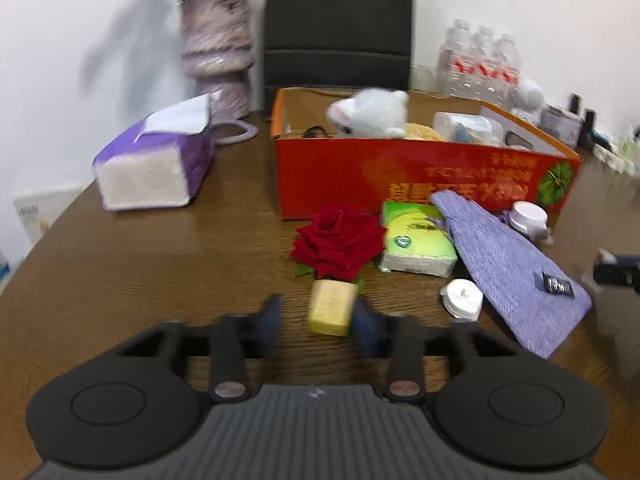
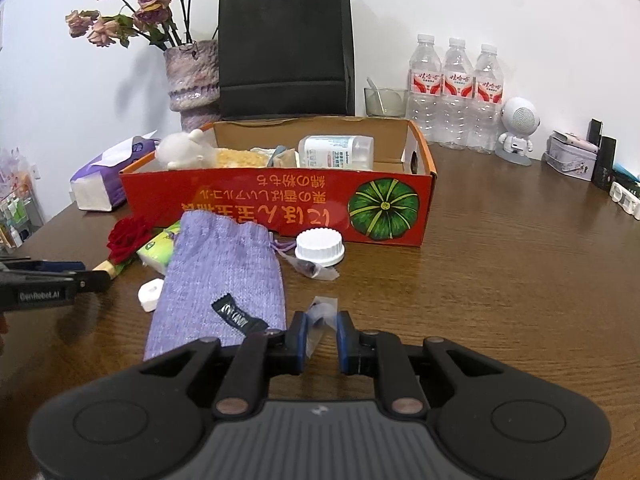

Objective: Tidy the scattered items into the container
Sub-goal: 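Carry the soap bar into the box with left while right drops the clear packet there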

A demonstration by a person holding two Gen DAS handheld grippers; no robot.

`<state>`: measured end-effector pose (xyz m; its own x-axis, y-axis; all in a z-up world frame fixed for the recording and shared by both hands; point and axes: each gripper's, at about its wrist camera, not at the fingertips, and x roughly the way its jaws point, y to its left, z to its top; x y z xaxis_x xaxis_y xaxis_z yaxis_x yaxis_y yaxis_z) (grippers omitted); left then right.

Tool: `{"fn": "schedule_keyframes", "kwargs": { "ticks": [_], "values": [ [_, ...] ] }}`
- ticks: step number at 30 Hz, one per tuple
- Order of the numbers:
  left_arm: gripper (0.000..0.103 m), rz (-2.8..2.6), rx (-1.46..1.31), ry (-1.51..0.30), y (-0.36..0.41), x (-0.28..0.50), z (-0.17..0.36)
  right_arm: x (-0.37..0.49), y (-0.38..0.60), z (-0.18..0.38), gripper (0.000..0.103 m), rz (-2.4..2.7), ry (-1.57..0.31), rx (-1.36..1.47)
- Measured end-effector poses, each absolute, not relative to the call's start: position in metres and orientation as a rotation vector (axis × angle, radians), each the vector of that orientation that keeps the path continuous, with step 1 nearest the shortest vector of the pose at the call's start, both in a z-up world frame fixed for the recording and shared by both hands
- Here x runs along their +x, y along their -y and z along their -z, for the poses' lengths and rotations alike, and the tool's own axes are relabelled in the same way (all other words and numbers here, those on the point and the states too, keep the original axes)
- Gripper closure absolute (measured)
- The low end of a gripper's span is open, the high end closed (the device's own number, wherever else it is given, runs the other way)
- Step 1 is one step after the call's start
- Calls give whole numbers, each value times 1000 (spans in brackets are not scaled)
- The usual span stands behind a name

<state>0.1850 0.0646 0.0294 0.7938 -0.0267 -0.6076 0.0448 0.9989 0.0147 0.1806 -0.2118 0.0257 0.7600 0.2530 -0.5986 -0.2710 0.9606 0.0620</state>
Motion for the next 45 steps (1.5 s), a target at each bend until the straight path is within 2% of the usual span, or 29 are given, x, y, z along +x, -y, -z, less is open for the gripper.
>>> {"fn": "schedule_keyframes", "kwargs": {
  "ticks": [7, 14, 24, 35, 43, 44, 45],
  "values": [
    [81, 47, 20, -592, -66, 171, -41, 179, 214, -33, 89, -292, -616, -22],
    [81, 67, -47, -451, -69, 160, -83, 188, 213, -57, 89, -304, -546, -6],
    [81, 111, -107, -299, -42, 214, -136, 239, 189, -106, 89, -330, -431, 25],
    [81, 133, -147, -352, -27, 291, -118, 307, 171, -105, 89, -346, -460, 17],
    [81, 97, -125, -394, -30, 313, -107, 326, 170, -93, 88, -340, -503, 2],
    [78, 90, -123, -401, -30, 314, -106, 327, 170, -92, 86, -339, -508, -1],
    [60, 84, -121, -405, -31, 314, -105, 328, 170, -91, 80, -337, -515, -6]
  ]
}}
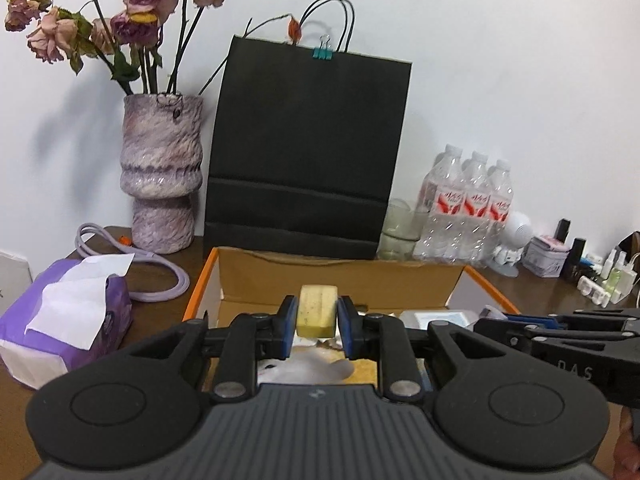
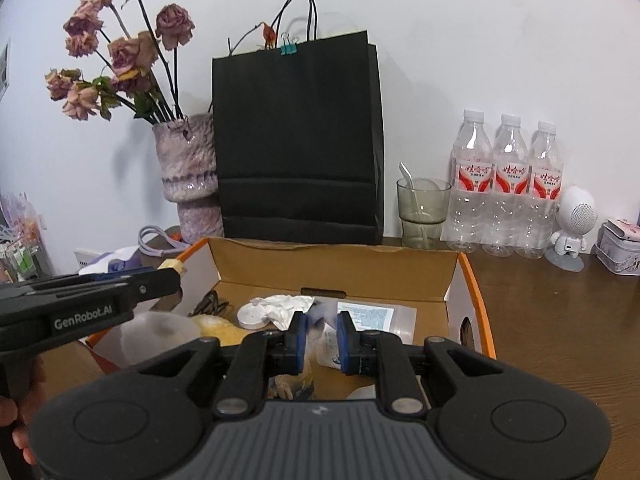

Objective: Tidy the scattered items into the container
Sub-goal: 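Carry the soap bar into the box with left while right drops the clear packet there, then grasp the red rose with left gripper while right grasps the white bottle cap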

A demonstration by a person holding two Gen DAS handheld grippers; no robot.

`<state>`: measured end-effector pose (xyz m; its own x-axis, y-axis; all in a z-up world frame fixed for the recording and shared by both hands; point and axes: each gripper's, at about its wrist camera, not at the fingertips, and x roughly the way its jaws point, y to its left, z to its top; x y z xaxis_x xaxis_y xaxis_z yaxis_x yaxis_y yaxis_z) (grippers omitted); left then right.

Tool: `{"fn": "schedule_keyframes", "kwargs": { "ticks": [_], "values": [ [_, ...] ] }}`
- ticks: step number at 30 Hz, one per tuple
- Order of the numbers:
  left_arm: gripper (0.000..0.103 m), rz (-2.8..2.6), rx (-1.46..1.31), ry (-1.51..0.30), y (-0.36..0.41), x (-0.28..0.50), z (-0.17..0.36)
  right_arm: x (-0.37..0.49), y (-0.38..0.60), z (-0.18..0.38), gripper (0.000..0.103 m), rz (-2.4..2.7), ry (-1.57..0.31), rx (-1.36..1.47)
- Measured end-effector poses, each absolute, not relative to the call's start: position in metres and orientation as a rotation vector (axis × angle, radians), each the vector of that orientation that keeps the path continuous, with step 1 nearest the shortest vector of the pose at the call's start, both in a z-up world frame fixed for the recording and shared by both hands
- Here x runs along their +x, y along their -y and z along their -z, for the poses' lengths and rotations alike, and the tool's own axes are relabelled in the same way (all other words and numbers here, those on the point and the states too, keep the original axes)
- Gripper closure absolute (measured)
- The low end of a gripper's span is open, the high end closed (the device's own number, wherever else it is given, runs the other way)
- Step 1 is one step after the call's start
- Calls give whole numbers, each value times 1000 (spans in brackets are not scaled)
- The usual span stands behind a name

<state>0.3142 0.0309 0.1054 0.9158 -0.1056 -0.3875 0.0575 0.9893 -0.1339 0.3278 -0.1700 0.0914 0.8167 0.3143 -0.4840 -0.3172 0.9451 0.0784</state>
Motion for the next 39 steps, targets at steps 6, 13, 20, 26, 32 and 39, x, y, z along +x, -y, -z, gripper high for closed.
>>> {"fn": "schedule_keyframes", "kwargs": {
  "ticks": [6, 13, 20, 26, 32, 39],
  "values": [
    [0, 4, -64, -378, -29, 305, -116, 323, 168, -96, 0, -296, -510, -60],
    [0, -26, -64, -409, -31, 307, -115, 323, 170, -102, 0, -296, -533, -47],
    [0, -17, -59, -422, -27, 308, -113, 326, 171, -100, 0, -289, -547, -43],
    [0, -15, -71, -422, -28, 307, -113, 326, 171, -99, 0, -287, -547, -44],
    [0, -17, -83, -419, -29, 301, -117, 321, 171, -103, 0, -293, -535, -41],
    [0, -16, -98, -396, -34, 273, -125, 303, 177, -115, 0, -325, -506, -26]
  ]
}}
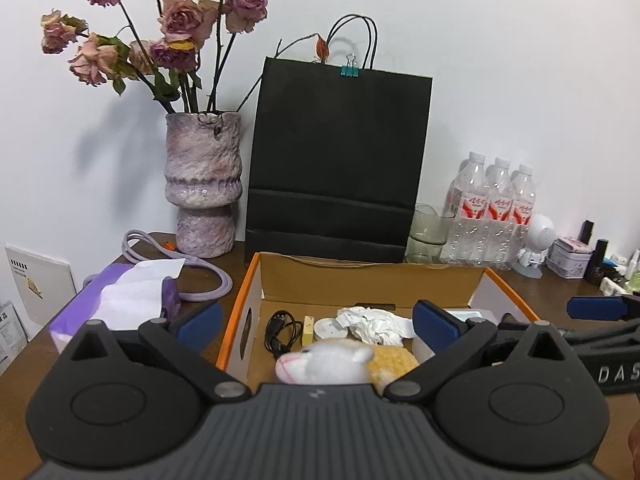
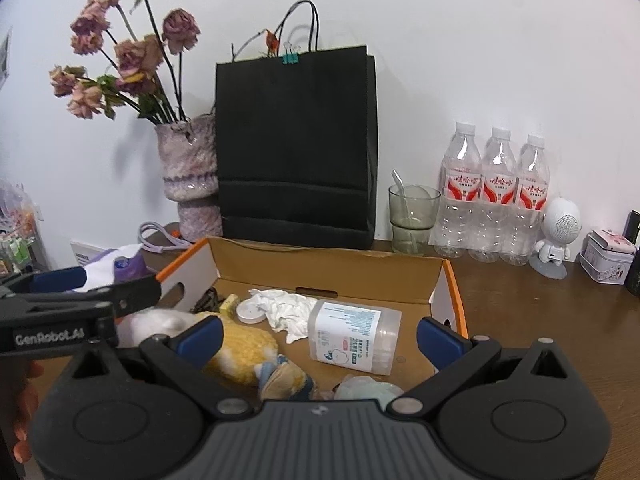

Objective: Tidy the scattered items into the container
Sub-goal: 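Grasp the red rose with left gripper while right grasps the white bottle cap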

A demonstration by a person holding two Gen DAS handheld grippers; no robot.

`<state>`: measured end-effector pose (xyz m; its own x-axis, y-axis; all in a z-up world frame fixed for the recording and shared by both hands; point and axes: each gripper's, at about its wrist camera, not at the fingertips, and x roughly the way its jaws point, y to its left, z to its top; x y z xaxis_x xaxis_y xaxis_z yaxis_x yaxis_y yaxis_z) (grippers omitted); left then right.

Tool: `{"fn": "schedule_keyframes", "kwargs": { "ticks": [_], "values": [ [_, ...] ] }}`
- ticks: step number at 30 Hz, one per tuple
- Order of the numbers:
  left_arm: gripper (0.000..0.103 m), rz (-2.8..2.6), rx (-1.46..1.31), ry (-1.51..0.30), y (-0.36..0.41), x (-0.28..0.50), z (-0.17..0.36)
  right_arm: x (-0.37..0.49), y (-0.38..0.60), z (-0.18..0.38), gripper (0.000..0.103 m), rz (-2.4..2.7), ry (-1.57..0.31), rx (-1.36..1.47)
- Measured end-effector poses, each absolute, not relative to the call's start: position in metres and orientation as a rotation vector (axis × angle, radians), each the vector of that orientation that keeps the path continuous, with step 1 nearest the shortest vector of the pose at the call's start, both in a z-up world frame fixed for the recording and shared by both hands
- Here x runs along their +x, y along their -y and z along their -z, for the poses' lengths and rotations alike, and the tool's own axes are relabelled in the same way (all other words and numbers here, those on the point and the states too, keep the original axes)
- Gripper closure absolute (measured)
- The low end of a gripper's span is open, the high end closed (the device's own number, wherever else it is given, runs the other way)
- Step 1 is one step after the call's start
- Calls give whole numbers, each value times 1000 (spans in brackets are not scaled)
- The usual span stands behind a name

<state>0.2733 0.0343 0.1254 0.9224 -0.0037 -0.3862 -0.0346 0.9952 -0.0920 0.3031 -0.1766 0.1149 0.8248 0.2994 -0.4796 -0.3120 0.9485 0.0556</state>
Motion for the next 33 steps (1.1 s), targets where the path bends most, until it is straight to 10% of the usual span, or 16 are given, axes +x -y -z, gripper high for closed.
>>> {"fn": "schedule_keyframes", "kwargs": {
  "ticks": [33],
  "values": [
    [0, -17, -35, -631, -81, 234, -44, 274, 205, -28, 3, -235, -670, -73]
  ]
}}
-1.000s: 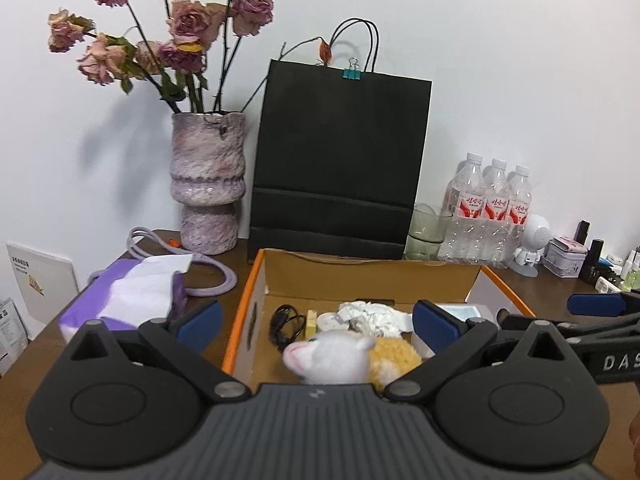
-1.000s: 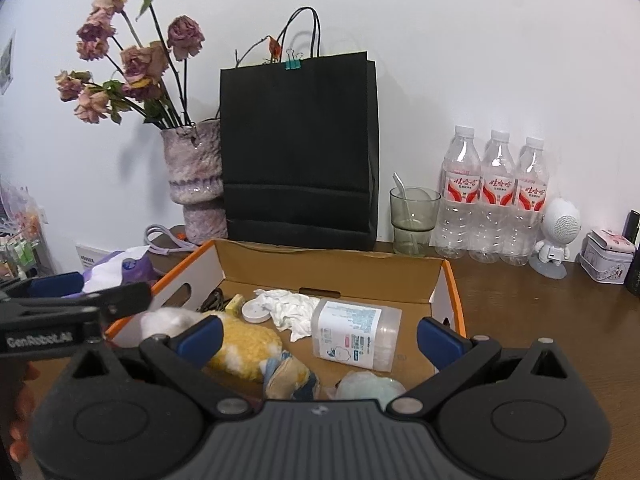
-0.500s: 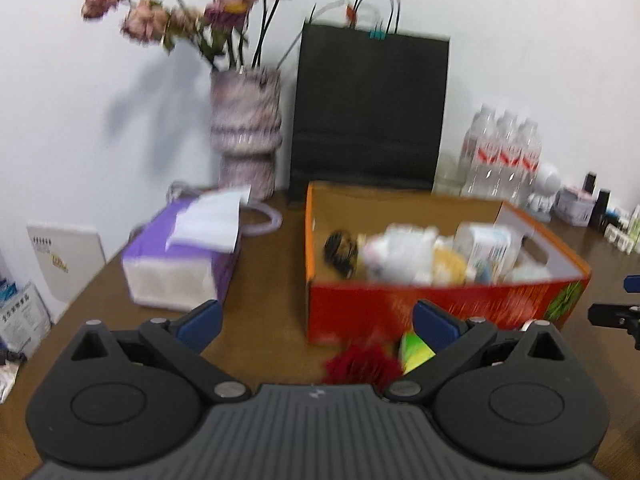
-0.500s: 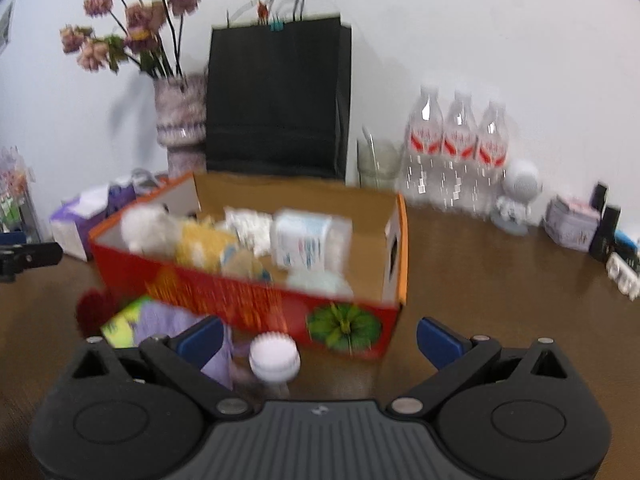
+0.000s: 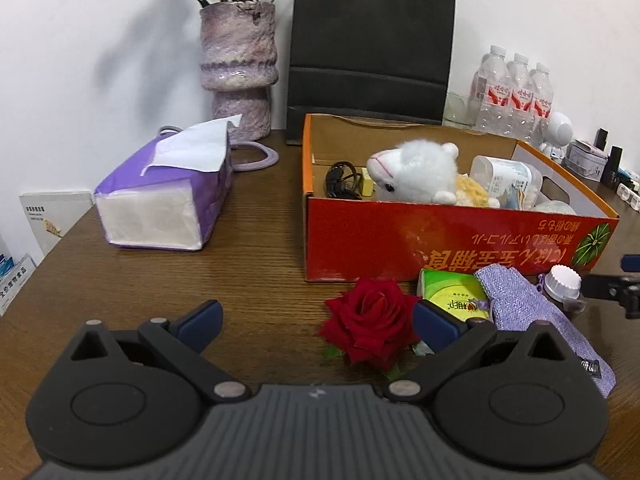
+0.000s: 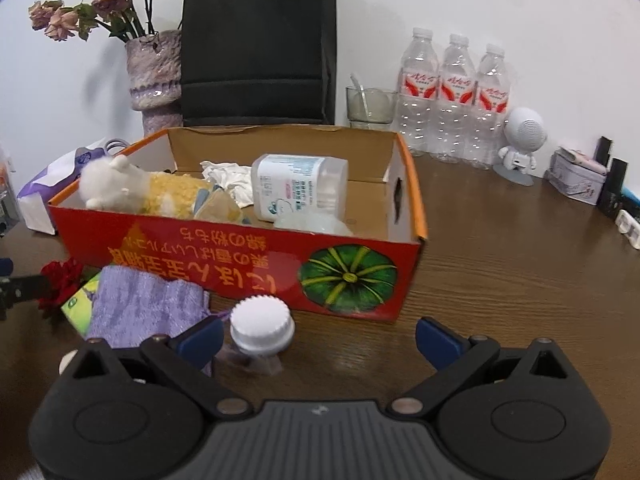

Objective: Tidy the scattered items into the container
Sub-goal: 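Grasp the red rose with left gripper while right grasps the white bottle cap, then carry the rose into the box with left while right carries the cap there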

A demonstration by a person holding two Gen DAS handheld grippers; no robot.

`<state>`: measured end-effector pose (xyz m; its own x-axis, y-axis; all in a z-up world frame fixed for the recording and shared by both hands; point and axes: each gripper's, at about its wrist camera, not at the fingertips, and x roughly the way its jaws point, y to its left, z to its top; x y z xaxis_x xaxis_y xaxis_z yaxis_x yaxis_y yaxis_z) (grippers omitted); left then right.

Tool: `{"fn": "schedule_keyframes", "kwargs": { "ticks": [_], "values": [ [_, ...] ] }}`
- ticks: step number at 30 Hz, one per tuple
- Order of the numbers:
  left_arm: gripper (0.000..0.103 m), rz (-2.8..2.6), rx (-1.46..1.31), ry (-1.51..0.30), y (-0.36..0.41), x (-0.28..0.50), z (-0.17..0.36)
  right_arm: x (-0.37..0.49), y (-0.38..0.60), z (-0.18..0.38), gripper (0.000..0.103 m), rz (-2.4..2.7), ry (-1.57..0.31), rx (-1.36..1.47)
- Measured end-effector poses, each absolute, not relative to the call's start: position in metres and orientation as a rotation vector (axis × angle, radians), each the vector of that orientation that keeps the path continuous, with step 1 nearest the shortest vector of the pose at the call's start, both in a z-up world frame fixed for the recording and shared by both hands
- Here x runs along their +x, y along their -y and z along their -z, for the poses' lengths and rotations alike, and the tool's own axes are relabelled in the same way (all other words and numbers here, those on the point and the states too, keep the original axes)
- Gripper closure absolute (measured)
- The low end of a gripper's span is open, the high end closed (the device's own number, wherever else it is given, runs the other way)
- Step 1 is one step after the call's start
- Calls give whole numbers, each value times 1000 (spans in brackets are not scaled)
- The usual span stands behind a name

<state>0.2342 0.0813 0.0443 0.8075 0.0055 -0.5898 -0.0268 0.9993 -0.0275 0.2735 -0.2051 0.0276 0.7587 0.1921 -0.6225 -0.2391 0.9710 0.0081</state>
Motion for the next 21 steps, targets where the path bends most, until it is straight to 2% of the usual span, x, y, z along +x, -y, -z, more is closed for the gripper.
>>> {"fn": "schedule_keyframes", "kwargs": {
  "ticks": [4, 7, 8, 9, 10, 11, 21],
  "values": [
    [1, 11, -51, -635, -82, 241, -40, 284, 192, -23, 8, -256, -684, -85],
    [18, 53, -93, -643, -84, 245, -37, 289, 184, -20, 18, -273, -702, -103],
    [30, 63, -105, -647, -85, 246, -35, 290, 181, -18, 30, -278, -711, -107],
    [44, 75, -117, -655, -87, 248, -33, 291, 180, -16, 48, -286, -721, -110],
    [50, 84, -126, -657, -88, 248, -31, 291, 180, -15, 54, -300, -721, -104],
    [59, 88, -131, -650, -88, 248, -31, 289, 181, -16, 64, -311, -718, -96],
    [63, 89, -207, -571, -103, 232, -40, 269, 197, -33, 64, -306, -636, -32]
  ]
}}
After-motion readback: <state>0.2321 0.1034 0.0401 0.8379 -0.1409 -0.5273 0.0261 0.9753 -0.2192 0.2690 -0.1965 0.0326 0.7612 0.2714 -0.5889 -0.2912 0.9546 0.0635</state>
